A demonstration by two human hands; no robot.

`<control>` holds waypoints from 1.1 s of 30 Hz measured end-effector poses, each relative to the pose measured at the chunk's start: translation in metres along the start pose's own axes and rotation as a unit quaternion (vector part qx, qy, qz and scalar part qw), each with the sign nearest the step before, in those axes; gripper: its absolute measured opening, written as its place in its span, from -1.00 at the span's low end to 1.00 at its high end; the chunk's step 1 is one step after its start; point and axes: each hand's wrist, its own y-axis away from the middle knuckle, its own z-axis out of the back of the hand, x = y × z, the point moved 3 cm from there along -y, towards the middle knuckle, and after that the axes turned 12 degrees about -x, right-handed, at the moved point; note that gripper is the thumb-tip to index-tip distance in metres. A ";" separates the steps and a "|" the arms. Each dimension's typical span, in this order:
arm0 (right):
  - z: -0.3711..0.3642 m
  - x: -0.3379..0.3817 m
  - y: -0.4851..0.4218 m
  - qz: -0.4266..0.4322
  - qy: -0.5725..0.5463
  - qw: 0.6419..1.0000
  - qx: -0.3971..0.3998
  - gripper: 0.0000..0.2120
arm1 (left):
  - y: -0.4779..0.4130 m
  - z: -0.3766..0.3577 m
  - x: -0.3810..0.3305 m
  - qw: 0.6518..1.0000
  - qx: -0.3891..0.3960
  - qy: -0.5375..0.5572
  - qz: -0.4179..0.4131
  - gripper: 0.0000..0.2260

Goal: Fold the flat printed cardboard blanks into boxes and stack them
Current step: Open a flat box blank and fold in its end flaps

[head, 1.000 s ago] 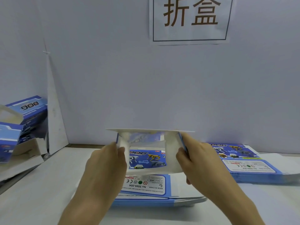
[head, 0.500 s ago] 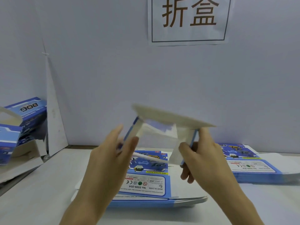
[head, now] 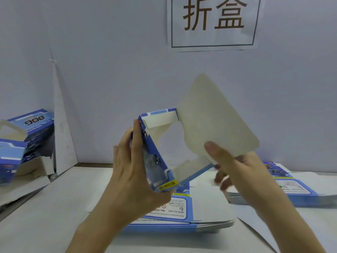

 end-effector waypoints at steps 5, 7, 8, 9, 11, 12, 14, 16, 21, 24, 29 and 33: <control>0.013 0.004 -0.004 0.127 -0.140 0.977 -0.093 -0.89 | 0.002 -0.002 0.007 0.998 0.039 0.038 -0.024 0.18; 0.011 -0.002 -0.007 0.081 -0.226 0.964 -0.114 -0.94 | 0.001 -0.004 0.007 0.997 0.042 0.048 -0.044 0.16; 0.008 -0.009 -0.010 0.031 -0.294 0.949 -0.110 -0.86 | 0.001 -0.003 0.004 0.996 0.042 0.061 -0.052 0.15; 0.004 -0.017 -0.014 -0.034 -0.365 0.926 -0.089 -0.76 | 0.000 -0.001 0.002 0.995 0.042 0.076 -0.058 0.15; -0.007 -0.032 -0.021 -0.206 -0.448 0.869 -0.038 -0.58 | 0.001 0.002 0.002 0.993 0.047 0.075 -0.072 0.17; -0.013 -0.039 -0.020 -0.293 -0.453 0.842 0.001 -0.52 | 0.000 0.001 0.001 0.994 0.043 0.062 -0.081 0.17; -0.023 -0.045 -0.012 -0.401 -0.421 0.807 0.104 -0.61 | -0.010 -0.005 0.004 0.996 0.023 0.060 -0.056 0.09; -0.026 -0.047 -0.005 -0.437 -0.375 0.800 0.170 -0.84 | -0.014 -0.006 0.000 0.986 0.043 0.152 0.054 -0.05; -0.004 -0.050 -0.017 -0.344 -0.342 0.864 0.135 -0.71 | -0.009 -0.013 -0.013 0.995 0.051 0.076 0.043 0.05; 0.007 -0.045 -0.028 -0.274 -0.399 0.874 0.038 -0.55 | 0.002 0.002 -0.014 0.996 0.072 0.021 -0.054 0.17; 0.002 -0.043 -0.028 -0.268 -0.449 0.852 0.003 -0.67 | -0.009 0.008 -0.019 0.996 0.054 0.040 -0.064 0.09; -0.026 -0.044 -0.006 -0.407 -0.442 0.784 0.156 -0.77 | -0.020 0.007 -0.025 0.992 0.042 0.109 0.053 0.04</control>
